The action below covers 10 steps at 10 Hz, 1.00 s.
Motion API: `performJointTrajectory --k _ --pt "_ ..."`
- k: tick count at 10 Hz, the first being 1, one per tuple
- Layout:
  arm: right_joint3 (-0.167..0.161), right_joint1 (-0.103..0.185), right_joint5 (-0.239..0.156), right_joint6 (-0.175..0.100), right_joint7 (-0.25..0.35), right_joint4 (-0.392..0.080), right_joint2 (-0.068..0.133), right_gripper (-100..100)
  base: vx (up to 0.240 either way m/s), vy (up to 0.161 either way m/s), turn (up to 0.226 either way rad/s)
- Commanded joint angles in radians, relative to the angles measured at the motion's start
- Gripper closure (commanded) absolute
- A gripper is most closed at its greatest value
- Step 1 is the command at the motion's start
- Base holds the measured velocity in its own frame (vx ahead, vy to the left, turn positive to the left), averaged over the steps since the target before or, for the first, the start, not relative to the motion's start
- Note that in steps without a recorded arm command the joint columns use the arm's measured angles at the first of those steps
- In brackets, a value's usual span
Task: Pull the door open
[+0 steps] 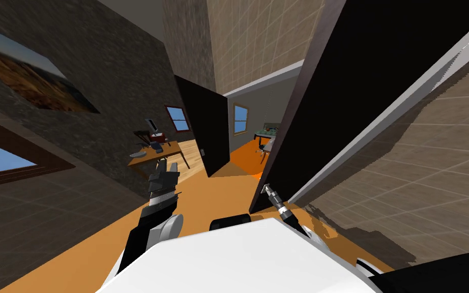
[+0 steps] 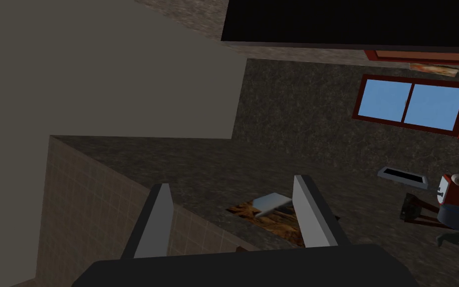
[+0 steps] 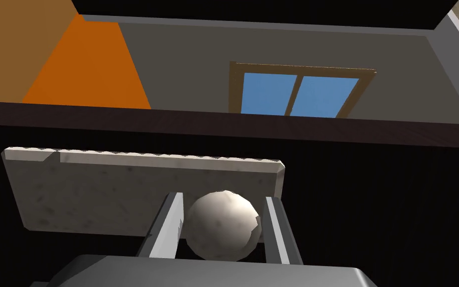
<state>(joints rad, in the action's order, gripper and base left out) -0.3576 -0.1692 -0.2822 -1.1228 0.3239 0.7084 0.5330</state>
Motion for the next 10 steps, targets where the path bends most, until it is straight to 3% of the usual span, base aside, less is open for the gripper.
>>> performJointTrajectory --k 1,2,3,7,10 --pt "-0.011 -0.013 -0.002 -0.028 0.008 -0.007 0.013 100 -0.183 -0.070 0.118" --pt "-0.018 -0.020 -0.002 -0.044 0.013 -0.010 0.021 100 -0.191 -0.070 0.136" --pt "-0.015 -0.012 -0.001 -0.031 0.009 -0.008 0.014 100 -0.085 -0.027 0.027" --pt "-0.033 -0.030 -0.003 -0.137 0.028 -0.096 0.016 100 -0.058 -0.028 0.093" --pt "-0.047 -0.043 -0.005 -0.231 0.044 -0.174 0.018 100 -0.076 -0.045 0.119"
